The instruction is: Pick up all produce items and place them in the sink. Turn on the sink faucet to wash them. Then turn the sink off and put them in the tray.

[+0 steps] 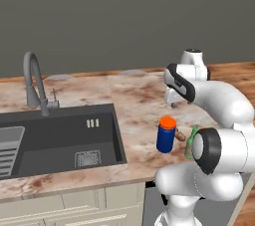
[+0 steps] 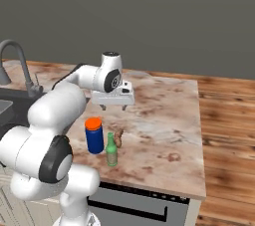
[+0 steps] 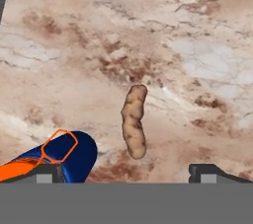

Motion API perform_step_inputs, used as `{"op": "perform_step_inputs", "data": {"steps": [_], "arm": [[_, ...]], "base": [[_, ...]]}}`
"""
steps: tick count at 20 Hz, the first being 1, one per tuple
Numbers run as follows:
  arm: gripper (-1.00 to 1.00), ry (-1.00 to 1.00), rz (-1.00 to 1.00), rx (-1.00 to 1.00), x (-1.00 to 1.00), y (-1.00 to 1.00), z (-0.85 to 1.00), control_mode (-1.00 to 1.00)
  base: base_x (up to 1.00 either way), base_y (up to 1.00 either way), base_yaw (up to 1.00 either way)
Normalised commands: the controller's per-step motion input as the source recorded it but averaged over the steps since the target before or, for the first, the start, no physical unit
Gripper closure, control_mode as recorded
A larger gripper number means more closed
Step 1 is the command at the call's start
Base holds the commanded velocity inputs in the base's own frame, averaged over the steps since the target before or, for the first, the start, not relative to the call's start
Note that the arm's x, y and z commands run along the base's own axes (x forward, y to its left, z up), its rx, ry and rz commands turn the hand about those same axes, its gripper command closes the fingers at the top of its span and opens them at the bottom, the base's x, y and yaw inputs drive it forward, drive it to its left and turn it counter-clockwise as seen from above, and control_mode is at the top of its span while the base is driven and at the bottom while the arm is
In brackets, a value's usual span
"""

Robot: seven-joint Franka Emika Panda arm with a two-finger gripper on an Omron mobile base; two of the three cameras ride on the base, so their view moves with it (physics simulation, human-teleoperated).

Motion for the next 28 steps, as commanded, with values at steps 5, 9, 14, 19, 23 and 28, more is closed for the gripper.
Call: {"op": "perform_step_inputs", "data": {"steps": [5,9,14,19,23,28], "arm": [[-1.0,0.06,-0.04,0.0,0.15,-0.01,-0.12,-1.0],[-1.0,0.05,-0.02,0.0,0.01,0.0,-0.19,-1.0],[-1.0,0.05,0.0,0.0,0.0,0.0,-0.23,-1.0],[-1.0,0.03,0.0,0.0,0.0,0.0,-0.22,-1.0],[-1.0,0.04,0.0,0.0,0.01,0.0,-0.22,-1.0],[-1.0,0.03,-0.01,0.0,0.01,0.0,-0.27,-1.0]], "base": [[0.0,0.0,0.0],[0.0,0.0,0.0],[0.0,0.0,0.0],[0.0,0.0,0.0],[0.0,0.0,0.0],[0.0,0.0,0.0]]}}
